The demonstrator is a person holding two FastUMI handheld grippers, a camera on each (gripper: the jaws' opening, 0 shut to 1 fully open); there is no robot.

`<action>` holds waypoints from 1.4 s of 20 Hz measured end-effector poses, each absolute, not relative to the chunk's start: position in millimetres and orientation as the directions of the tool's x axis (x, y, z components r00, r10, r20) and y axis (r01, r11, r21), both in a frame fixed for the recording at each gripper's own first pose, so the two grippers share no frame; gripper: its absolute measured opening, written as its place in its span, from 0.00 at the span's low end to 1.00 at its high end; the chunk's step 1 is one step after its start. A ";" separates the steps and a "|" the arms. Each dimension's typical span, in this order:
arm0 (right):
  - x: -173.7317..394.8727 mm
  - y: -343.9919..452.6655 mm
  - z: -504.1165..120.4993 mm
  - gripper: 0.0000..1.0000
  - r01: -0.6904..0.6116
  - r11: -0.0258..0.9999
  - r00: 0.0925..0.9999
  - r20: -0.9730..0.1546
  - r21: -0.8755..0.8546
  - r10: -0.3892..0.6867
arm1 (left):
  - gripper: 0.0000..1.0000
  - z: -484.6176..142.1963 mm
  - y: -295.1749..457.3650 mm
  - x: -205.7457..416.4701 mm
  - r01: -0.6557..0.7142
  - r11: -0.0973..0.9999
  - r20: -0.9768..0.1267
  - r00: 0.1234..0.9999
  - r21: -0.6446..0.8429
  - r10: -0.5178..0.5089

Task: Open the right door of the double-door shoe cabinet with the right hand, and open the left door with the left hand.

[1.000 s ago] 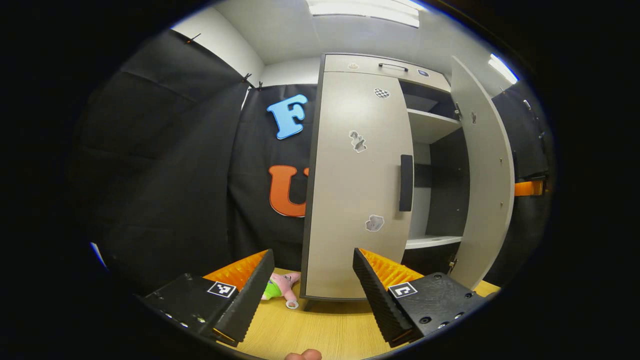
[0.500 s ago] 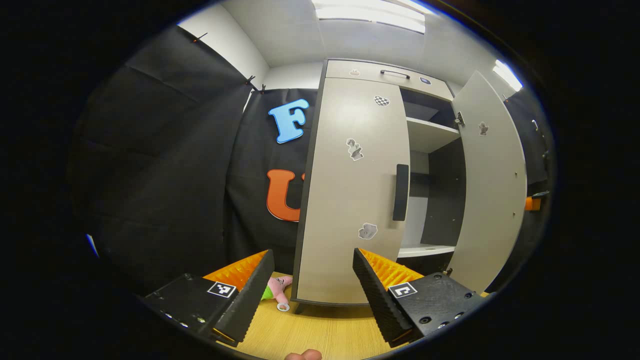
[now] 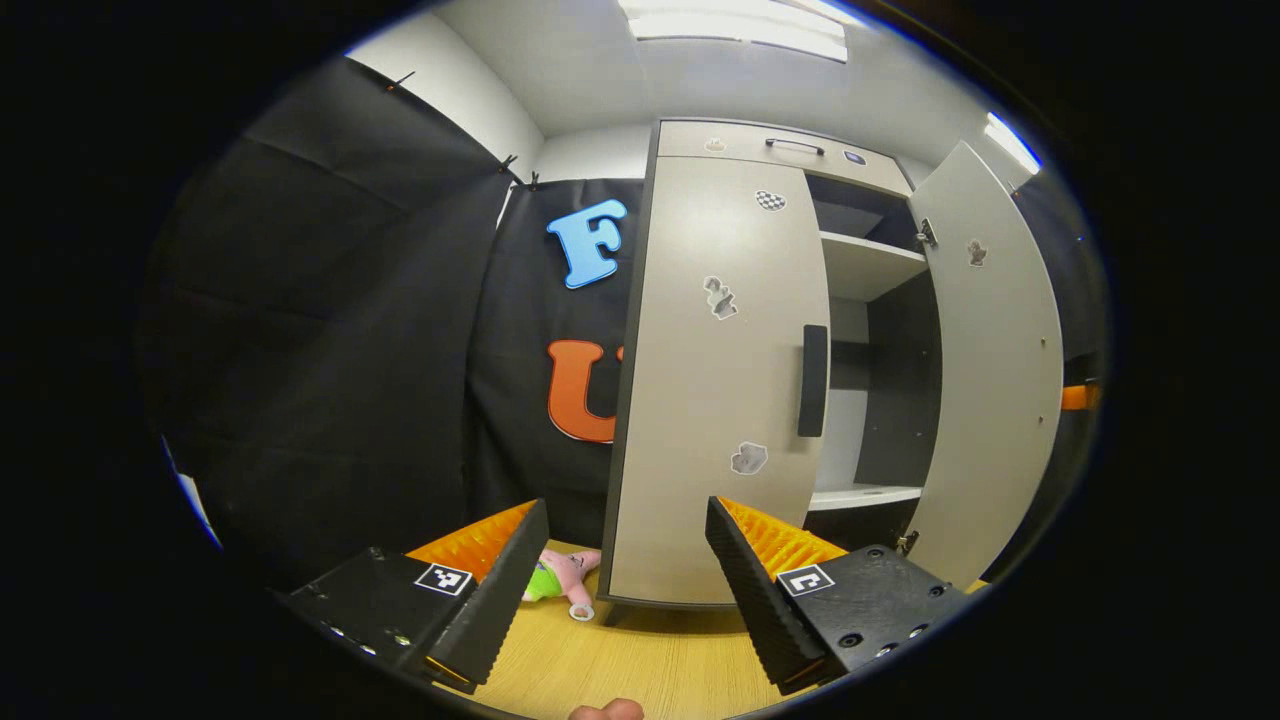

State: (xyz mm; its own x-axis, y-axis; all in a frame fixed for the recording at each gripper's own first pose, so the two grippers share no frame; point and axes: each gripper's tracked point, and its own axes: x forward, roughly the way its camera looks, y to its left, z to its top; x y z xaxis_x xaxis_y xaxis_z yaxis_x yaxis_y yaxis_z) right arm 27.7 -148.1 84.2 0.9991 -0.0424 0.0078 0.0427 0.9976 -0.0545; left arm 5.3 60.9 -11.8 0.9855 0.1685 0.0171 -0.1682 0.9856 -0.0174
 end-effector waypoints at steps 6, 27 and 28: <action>-10.8 -68.0 94.7 0.13 -0.033 0.997 0.993 0.110 -0.072 0.041 | 0.95 -9.1 46.3 11.1 -0.133 0.991 0.018 0.991 0.003 0.133; 18.3 -24.6 15.8 1.00 -0.123 0.992 0.992 -0.019 0.014 0.123 | 0.95 63.0 -73.8 97.8 0.186 0.982 0.103 0.978 -0.018 -0.184; 17.3 -23.6 15.1 1.00 -0.126 0.992 0.992 -0.016 0.007 0.126 | 0.95 71.7 -81.0 111.4 0.194 0.981 0.113 0.975 -0.014 -0.191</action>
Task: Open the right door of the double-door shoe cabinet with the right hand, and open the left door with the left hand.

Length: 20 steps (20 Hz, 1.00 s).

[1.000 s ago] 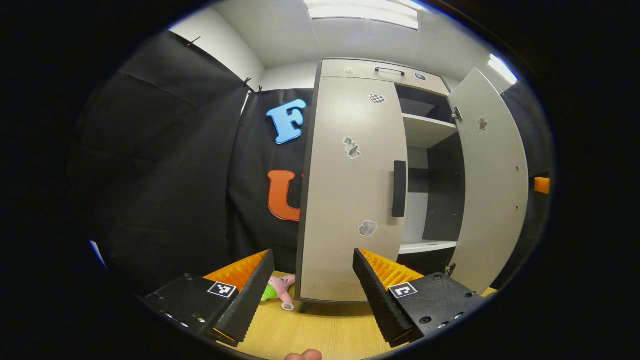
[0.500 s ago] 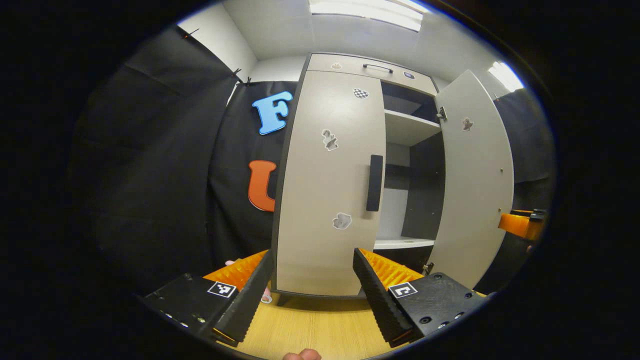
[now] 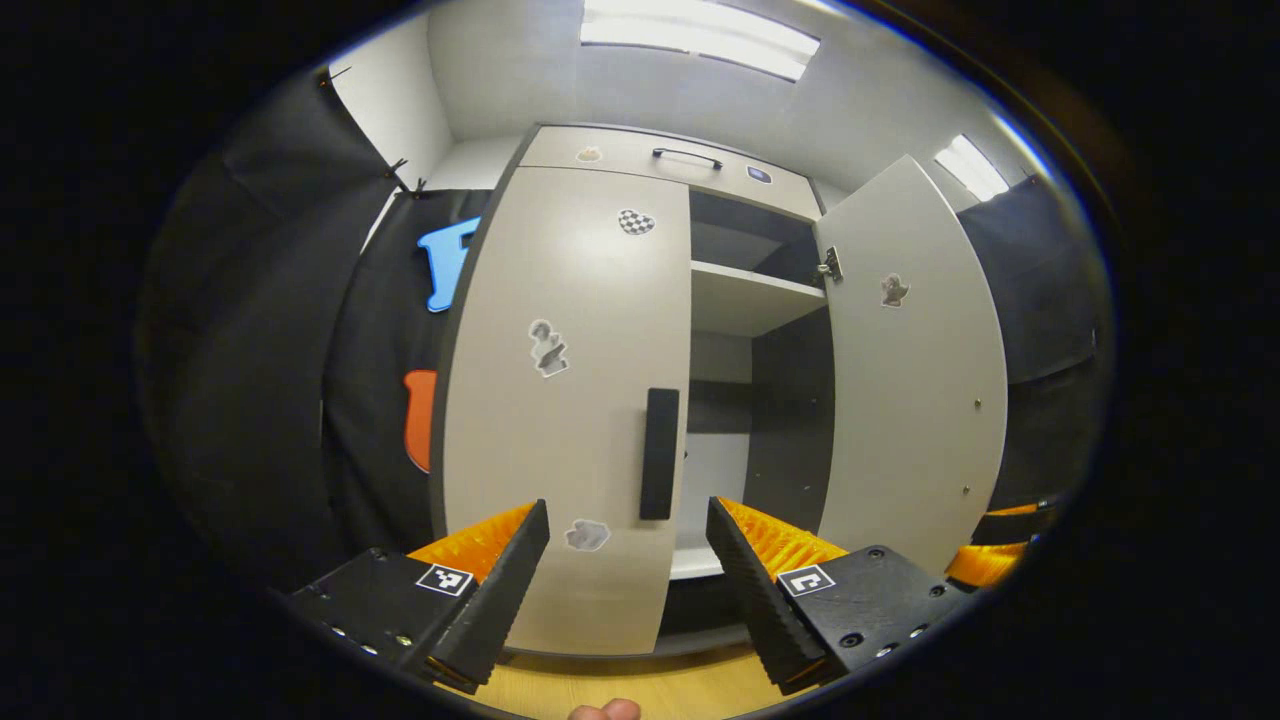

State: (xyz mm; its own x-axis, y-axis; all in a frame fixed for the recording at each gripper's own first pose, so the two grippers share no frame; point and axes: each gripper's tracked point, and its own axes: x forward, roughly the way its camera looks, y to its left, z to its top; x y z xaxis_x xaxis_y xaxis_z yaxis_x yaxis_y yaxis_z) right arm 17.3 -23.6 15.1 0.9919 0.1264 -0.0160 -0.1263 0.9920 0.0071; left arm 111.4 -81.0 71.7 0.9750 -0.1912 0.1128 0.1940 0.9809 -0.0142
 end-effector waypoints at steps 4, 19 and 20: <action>10.8 -23.6 13.2 0.99 -0.126 0.992 0.992 -0.012 -0.002 0.126 | 0.95 85.9 -99.7 159.4 0.177 0.983 0.131 0.975 0.045 -0.182; 16.6 -39.9 2.8 1.00 -0.078 0.996 0.996 -0.031 0.046 0.079 | 0.96 54.7 -105.9 239.0 0.109 0.991 0.000 0.994 0.072 -0.109; 17.2 -38.9 1.0 0.99 -0.080 0.996 0.996 -0.035 0.046 0.081 | 0.96 54.7 -106.0 238.6 0.112 0.991 0.000 0.994 0.069 -0.112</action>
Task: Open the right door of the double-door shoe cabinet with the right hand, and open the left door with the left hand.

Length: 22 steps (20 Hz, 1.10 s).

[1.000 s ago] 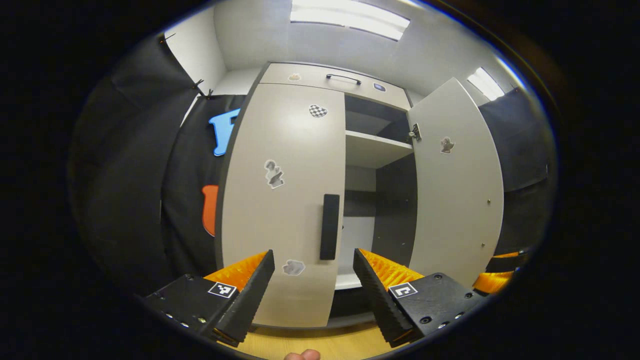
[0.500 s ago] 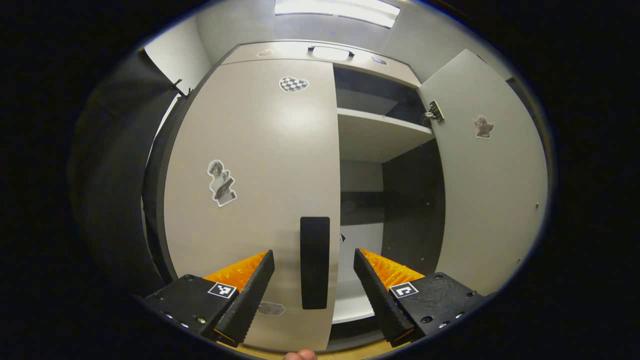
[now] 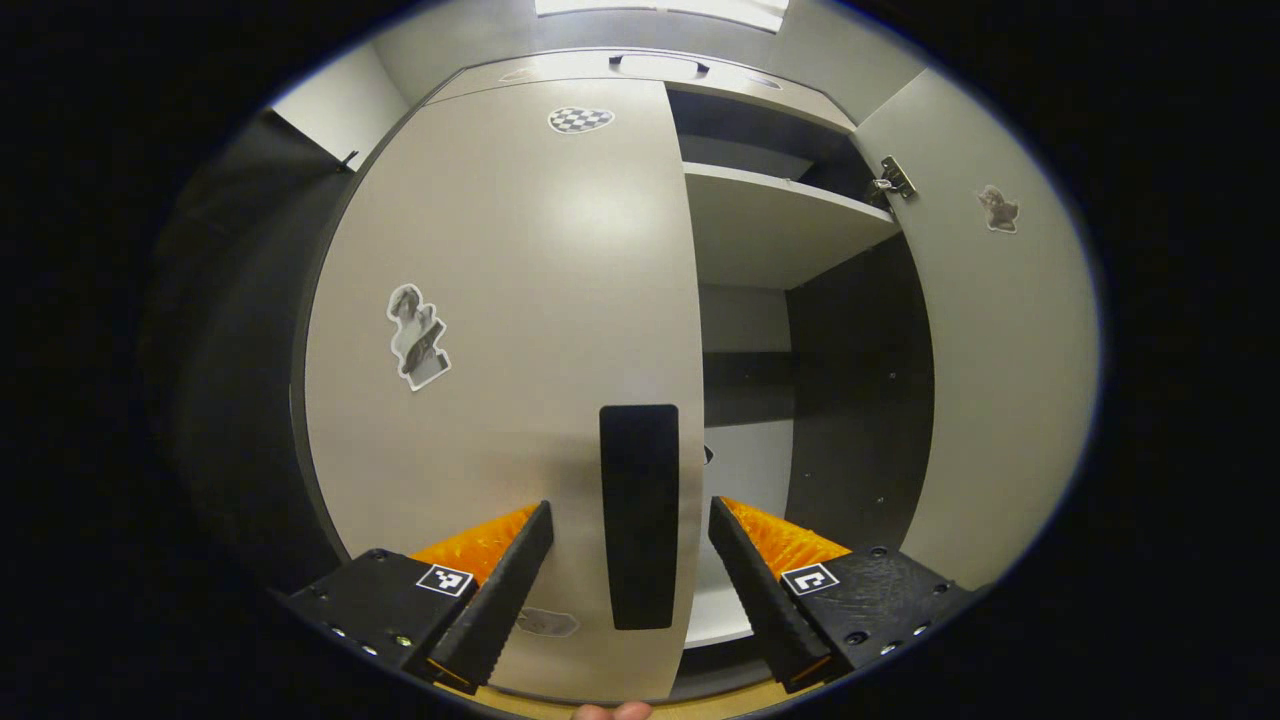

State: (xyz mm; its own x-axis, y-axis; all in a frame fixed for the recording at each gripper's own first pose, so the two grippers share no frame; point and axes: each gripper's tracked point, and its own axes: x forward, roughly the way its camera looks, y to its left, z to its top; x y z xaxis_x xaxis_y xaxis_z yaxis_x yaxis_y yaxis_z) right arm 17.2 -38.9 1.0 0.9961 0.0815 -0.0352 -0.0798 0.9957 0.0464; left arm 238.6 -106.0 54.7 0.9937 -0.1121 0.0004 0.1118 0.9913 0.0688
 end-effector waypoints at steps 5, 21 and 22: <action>20.1 -38.1 -2.1 0.99 -0.083 0.996 0.996 -0.039 0.036 0.084 | 0.68 55.0 -99.9 239.8 0.088 0.994 0.004 0.996 0.070 -0.089; 18.0 -41.3 -13.5 0.99 -0.063 0.998 0.995 -0.070 0.016 0.064 | 0.08 52.9 -105.6 216.2 0.137 0.987 -0.011 0.991 0.080 -0.136; 14.8 -44.2 -14.2 0.99 -0.052 0.999 0.996 -0.066 0.013 0.053 | 0.08 53.1 -105.5 210.2 0.154 0.985 -0.022 0.988 0.076 -0.153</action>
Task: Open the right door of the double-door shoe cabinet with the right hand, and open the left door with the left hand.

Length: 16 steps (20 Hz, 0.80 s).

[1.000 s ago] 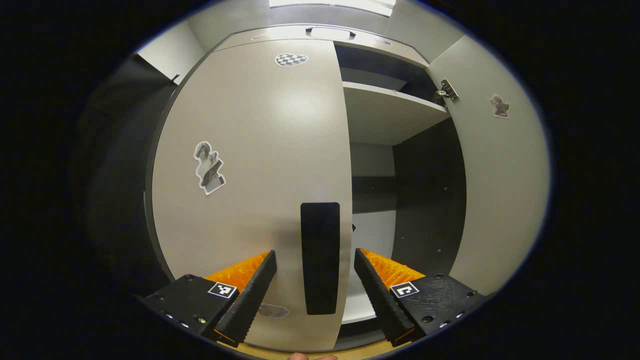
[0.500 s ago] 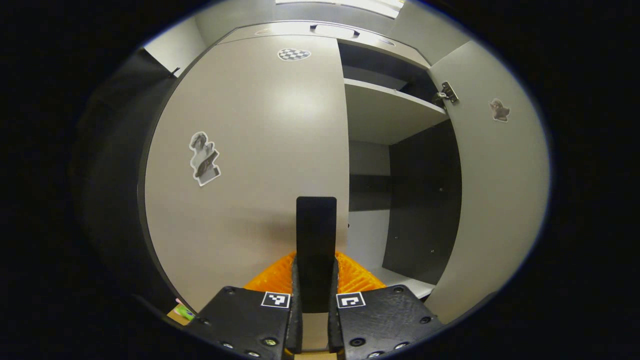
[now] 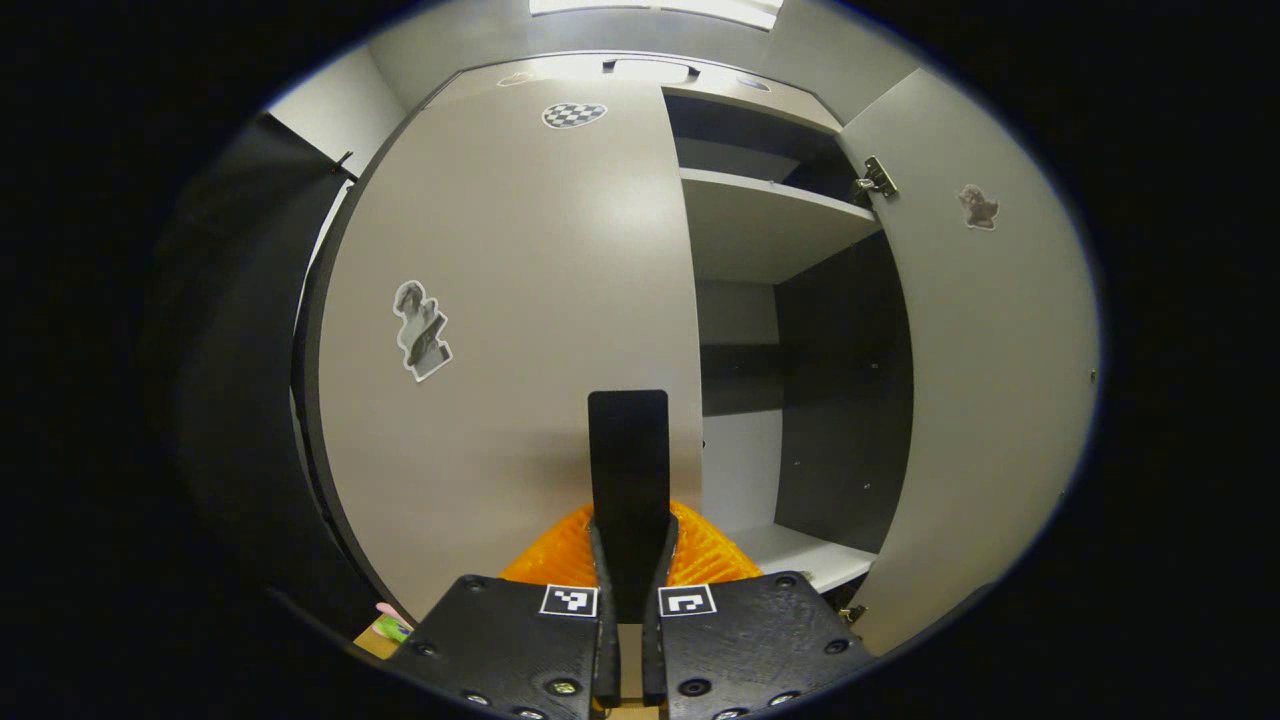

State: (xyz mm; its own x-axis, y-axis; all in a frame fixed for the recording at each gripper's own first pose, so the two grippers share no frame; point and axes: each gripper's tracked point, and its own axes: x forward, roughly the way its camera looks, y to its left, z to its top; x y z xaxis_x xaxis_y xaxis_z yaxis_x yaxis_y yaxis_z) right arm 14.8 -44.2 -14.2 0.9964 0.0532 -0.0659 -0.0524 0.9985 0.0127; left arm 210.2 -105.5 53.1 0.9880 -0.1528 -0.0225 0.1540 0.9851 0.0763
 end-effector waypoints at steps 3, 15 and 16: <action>8.6 -50.1 -15.2 1.00 -0.032 0.999 0.997 -0.063 0.036 0.035 | 0.08 57.2 -99.0 187.7 0.199 0.975 -0.036 0.980 0.099 -0.197; 13.2 -34.6 -12.1 1.00 -0.055 0.998 0.997 -0.054 0.043 0.058 | 0.07 64.3 -39.1 115.7 0.169 0.980 -0.022 0.986 0.103 -0.168; 14.5 -32.5 -11.6 1.00 -0.060 0.997 0.997 -0.052 0.042 0.062 | 0.07 65.8 -33.8 112.3 0.162 0.982 -0.015 0.987 0.093 -0.161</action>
